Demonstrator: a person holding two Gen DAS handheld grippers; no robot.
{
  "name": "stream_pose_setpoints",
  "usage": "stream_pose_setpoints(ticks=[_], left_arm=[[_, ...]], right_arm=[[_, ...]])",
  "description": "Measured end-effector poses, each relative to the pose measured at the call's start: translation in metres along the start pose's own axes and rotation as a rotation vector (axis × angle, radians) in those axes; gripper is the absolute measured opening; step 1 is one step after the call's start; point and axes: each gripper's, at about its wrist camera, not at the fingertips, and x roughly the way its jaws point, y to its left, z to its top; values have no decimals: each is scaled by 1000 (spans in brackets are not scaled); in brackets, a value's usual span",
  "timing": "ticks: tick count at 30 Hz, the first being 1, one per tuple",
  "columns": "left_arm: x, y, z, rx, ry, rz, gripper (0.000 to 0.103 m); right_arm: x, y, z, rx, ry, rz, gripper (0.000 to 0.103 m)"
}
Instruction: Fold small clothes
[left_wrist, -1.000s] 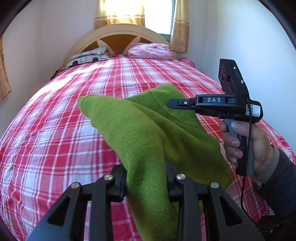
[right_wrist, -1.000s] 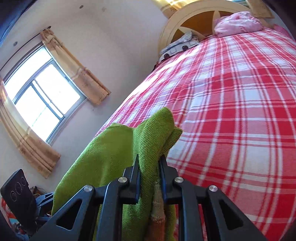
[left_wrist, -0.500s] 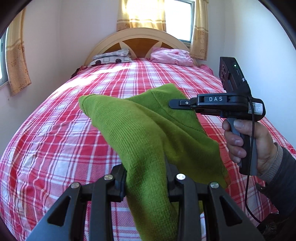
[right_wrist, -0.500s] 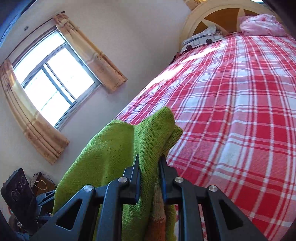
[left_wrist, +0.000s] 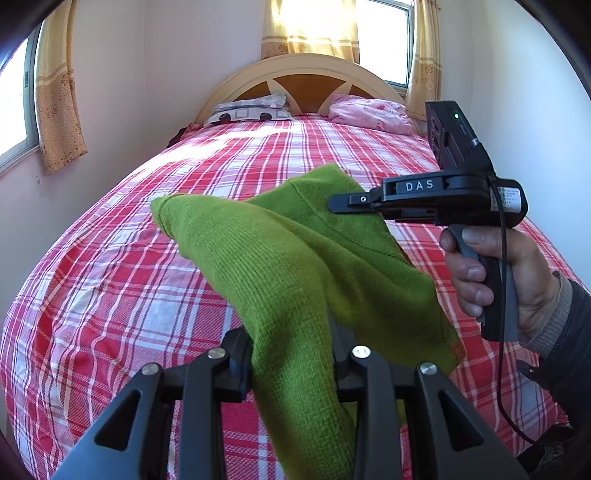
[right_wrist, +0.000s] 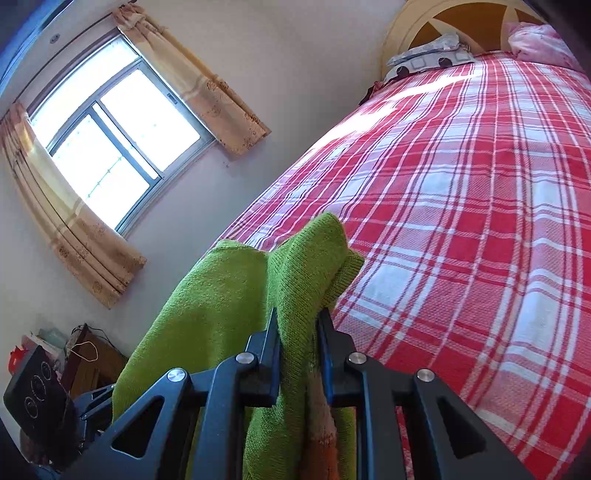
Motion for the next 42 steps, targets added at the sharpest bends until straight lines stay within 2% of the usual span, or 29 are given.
stream_pose_setpoints(ticks=[12, 17, 22, 25, 27, 32, 37, 39, 41, 42], left_arm=[[-3, 14, -30, -8, 25, 18, 31], [2, 19, -48, -18, 53, 32, 31], [4, 16, -57, -16, 49, 42, 33], [6, 16, -59, -34, 55, 44, 39], [6, 15, -60, -36, 66, 51, 48], [-1, 10, -58, -1, 71, 65, 50], [-10, 12, -54, 6, 75, 71, 51], [-14, 10, -52, 38, 77, 92, 62], [-23, 8, -50, 77, 56, 131, 65], [-26, 9, -48, 82, 53, 141, 67]], right_arm=[[42, 16, -6, -20, 66, -3, 17], [49, 18, -8, -15, 73, 1, 17], [53, 11, -8, -12, 77, -32, 17], [53, 5, -11, -2, 79, -54, 18], [53, 0, -13, 13, 83, -53, 19], [54, 3, -16, -36, 94, -116, 18], [59, 0, -16, -42, 100, -143, 18], [59, -2, -17, -41, 105, -145, 18], [51, 3, -20, -59, 100, -155, 20], [43, 7, -22, -70, 84, -170, 24]])
